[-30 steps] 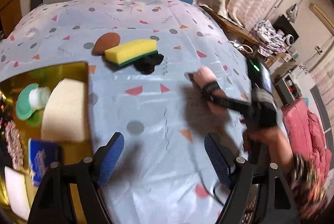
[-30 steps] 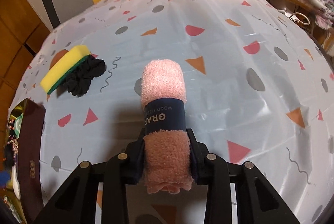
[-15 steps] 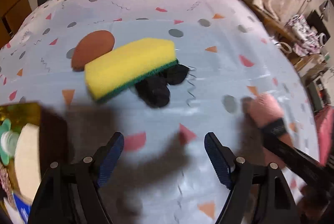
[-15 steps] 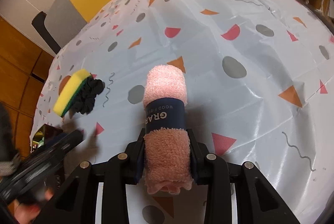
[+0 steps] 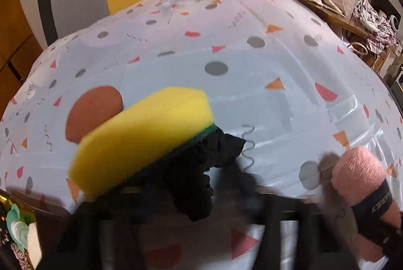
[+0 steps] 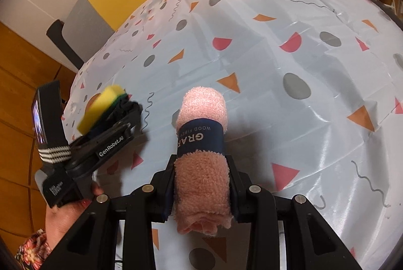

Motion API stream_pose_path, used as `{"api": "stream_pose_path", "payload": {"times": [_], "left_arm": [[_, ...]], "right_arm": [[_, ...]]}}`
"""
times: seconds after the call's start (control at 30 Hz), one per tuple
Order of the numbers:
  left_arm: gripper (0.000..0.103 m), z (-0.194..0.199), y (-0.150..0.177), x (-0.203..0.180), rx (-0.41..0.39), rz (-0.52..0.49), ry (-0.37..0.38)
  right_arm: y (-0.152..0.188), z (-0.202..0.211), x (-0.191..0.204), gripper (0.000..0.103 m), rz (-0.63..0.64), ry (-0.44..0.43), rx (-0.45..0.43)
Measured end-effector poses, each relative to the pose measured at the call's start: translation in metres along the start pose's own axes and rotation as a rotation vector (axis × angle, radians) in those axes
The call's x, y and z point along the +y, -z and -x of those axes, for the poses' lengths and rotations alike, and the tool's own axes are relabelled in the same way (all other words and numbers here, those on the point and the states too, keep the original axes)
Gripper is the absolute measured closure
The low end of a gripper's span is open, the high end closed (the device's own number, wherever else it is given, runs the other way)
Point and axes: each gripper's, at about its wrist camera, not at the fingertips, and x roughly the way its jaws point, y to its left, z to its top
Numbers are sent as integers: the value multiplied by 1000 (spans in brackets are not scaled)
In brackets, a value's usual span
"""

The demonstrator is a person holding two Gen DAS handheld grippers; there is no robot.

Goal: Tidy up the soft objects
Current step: 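Grasp the black fabric scrunchie with the left tool while the right tool holds the pink towel, then carry the black scrunchie into the gold tray and open the left tool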

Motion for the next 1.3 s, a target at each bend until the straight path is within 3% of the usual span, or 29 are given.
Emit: {"api": "stream_pose_path", "payload": {"times": [0.27, 0.53, 0.6, 0.67, 0.73, 0.77, 0.83, 0.9, 0.93, 0.97, 1.07, 1.17, 1.3], "left_arm": [[80, 18, 30, 3, -1, 25, 87], [80, 59, 91, -5, 35, 46, 200], [73, 69, 105, -13, 24, -3, 207], [57, 74, 111, -21, 11, -52, 194], [50, 77, 110, -28, -13, -94, 152], [39, 77, 108, -31, -15, -110, 134], [28, 73, 103, -35, -13, -134, 111], [28, 69, 100, -39, -21, -151, 93], [30, 67, 99, -40, -18, -161, 74], [42, 63, 100, -39, -8, -162, 66], [69, 65, 105, -29, -6, -111, 143], [80, 72, 112, -27, -1, -119, 148], [80, 85, 121, -18, 3, -72, 204]], "right_arm": [[-3, 1, -8, 68, -22, 16, -6], [-2, 3, -14, 68, -40, 32, -10], [-1, 2, -14, 68, -39, 34, -8], [0, 2, -13, 68, -35, 33, -7], [1, 2, -11, 68, -27, 35, -7], [1, 2, -11, 68, -25, 36, -7], [0, 1, -11, 68, -24, 36, -6], [0, 1, -12, 68, -26, 38, -7], [-1, 1, -13, 68, -28, 38, -8], [-1, 1, -13, 68, -29, 39, -10], [0, 1, -13, 68, -31, 49, -12], [0, 0, -12, 68, -28, 50, -10], [1, -1, -10, 68, -13, 58, -13]]}}
